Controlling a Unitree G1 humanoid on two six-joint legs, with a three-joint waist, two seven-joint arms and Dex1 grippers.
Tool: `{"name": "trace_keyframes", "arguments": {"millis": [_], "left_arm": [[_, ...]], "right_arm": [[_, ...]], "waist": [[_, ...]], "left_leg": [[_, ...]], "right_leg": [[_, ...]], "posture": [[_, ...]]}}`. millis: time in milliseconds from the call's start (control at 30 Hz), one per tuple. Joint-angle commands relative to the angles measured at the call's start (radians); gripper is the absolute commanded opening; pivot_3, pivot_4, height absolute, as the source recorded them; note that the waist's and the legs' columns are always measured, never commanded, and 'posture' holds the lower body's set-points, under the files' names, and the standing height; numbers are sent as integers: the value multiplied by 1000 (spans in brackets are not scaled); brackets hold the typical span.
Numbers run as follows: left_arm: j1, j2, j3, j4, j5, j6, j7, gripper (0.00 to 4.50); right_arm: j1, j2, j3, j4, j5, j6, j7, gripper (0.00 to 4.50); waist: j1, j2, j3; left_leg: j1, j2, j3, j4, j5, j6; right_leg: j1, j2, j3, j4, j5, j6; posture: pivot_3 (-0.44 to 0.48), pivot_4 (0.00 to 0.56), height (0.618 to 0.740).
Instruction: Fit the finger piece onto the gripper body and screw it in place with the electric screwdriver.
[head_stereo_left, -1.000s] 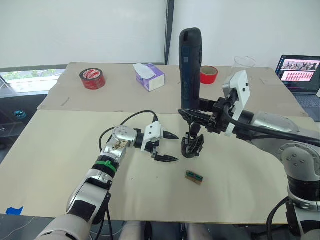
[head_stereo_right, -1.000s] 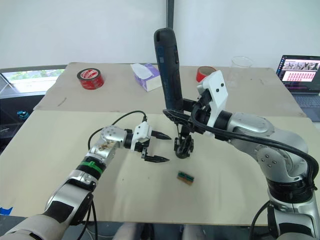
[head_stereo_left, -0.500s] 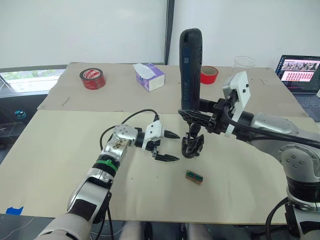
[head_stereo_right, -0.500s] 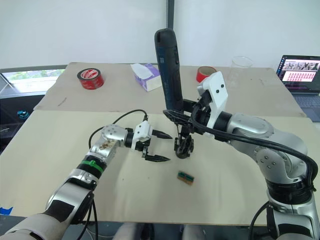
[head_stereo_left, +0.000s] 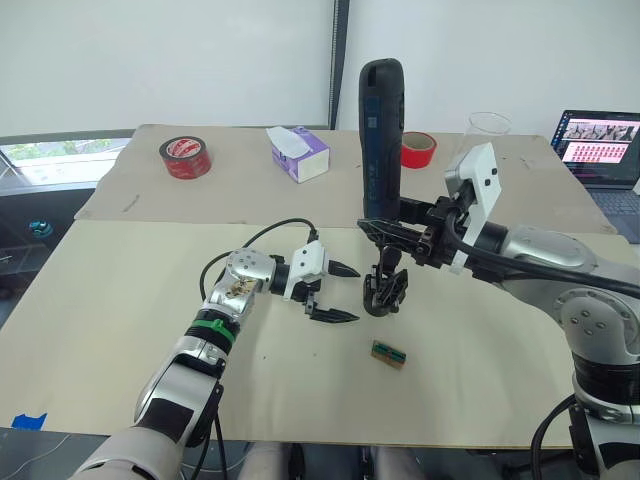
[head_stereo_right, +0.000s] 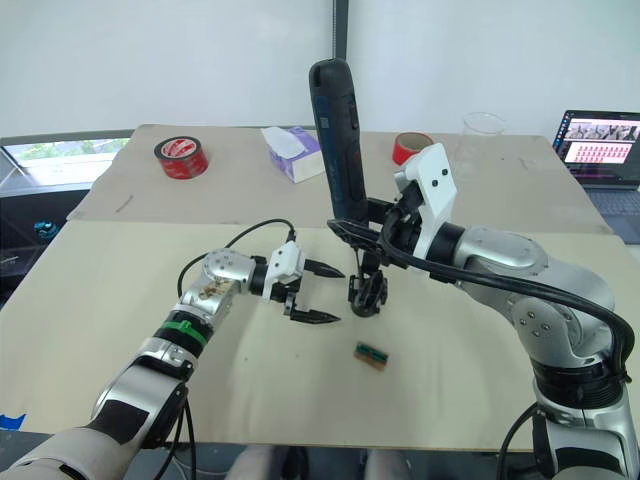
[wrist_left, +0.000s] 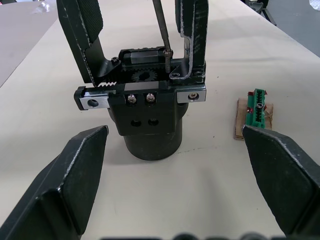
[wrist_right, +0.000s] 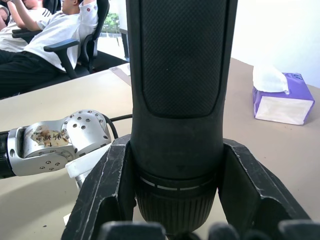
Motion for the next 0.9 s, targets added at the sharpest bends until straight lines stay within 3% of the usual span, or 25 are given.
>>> {"name": "trace_keyframes", "arguments": {"millis": [33, 500, 900], "left_arm": [[-22, -3, 16, -23, -7, -23, 4, 4500], [-29, -3, 19, -18, -5, -26, 3, 4500], [-27, -2, 20, -18, -5, -30, 4, 4500]], "right_arm": [[-9, 1, -55, -30, 9, -1, 9, 1904], [7, 17, -60, -43, 6, 4, 6, 1904], [-65, 16, -68, -24, 20, 30, 6, 1904]], "waist": [[0, 0, 0], [-1, 0, 0], [-1, 0, 0]], "left_leg": [[0, 0, 0, 0, 0, 0], [0, 0, 0, 0, 0, 0], [0, 0, 0, 0, 0, 0]], "right_leg": [[0, 0, 0, 0, 0, 0], [0, 0, 0, 0, 0, 0], [0, 0, 0, 0, 0, 0]], "posture": [[0, 150, 740], [0, 150, 740], [0, 150, 740]]}}
